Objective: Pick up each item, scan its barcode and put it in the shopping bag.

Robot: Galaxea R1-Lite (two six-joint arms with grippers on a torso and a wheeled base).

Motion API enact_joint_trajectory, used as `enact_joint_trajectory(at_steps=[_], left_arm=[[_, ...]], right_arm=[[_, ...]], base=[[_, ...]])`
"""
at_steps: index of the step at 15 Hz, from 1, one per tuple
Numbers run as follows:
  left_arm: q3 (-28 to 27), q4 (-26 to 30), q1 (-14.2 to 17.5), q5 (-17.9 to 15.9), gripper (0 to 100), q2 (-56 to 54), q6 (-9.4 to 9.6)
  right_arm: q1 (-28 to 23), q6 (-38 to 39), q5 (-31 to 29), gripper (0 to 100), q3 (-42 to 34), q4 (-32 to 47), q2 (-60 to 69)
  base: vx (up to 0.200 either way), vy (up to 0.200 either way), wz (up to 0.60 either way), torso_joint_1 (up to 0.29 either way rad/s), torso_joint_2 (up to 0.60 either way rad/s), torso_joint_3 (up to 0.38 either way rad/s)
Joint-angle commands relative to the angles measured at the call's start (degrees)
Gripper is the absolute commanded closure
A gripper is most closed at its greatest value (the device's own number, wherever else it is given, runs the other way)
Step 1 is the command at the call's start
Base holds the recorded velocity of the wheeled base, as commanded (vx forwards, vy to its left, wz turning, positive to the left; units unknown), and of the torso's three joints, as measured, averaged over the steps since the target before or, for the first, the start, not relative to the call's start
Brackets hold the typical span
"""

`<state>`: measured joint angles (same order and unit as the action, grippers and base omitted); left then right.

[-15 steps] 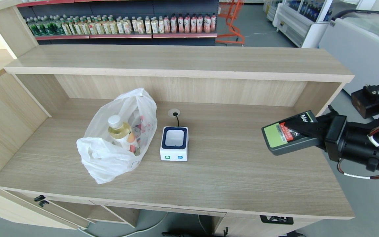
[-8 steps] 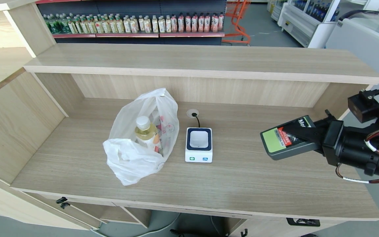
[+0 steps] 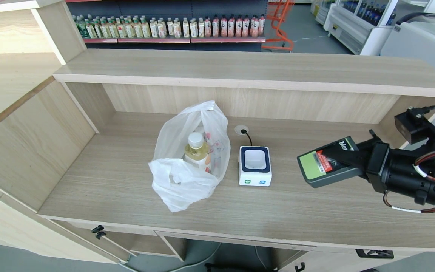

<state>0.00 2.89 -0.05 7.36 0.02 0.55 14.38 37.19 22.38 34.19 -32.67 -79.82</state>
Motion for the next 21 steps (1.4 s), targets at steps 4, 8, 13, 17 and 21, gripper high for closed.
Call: enact_joint_trajectory(at_steps=[4,8,13,17,21], left_arm=[[0.0,0.0,0.0,0.0,0,0.0,0.07],[0.0,0.0,0.0,0.0,0,0.0,-0.11],[0.0,0.0,0.0,0.0,0,0.0,-0.11],[0.0,0.0,0.0,0.1,0,0.0,-0.11],[0.0,0.0,0.0,0.1,0,0.0,-0.11]], right_arm=[[0.1,-3.8,0.0,100,-0.1,-0.1,-0.6],[1.1,-9.6,-0.3,100,2.1,-0.2,-4.1],[1.5,-20.9,-0.3,100,3.6,-0.5,-12.8],[2.8,-21.2,-1.2,100,7.6,-0.6,-18.3],[4.7,-21.1,-2.1,100,11.0,-0.6,-21.6]], base=[[0.200,0.000,0.00,-0.006,0.00,0.002],[0.050,0.000,0.00,0.002,0.00,0.002],[0.000,0.000,0.00,0.000,0.00,0.000],[0.000,0.000,0.00,0.000,0.00,0.000],[0.000,0.000,0.00,0.000,0.00,0.000]])
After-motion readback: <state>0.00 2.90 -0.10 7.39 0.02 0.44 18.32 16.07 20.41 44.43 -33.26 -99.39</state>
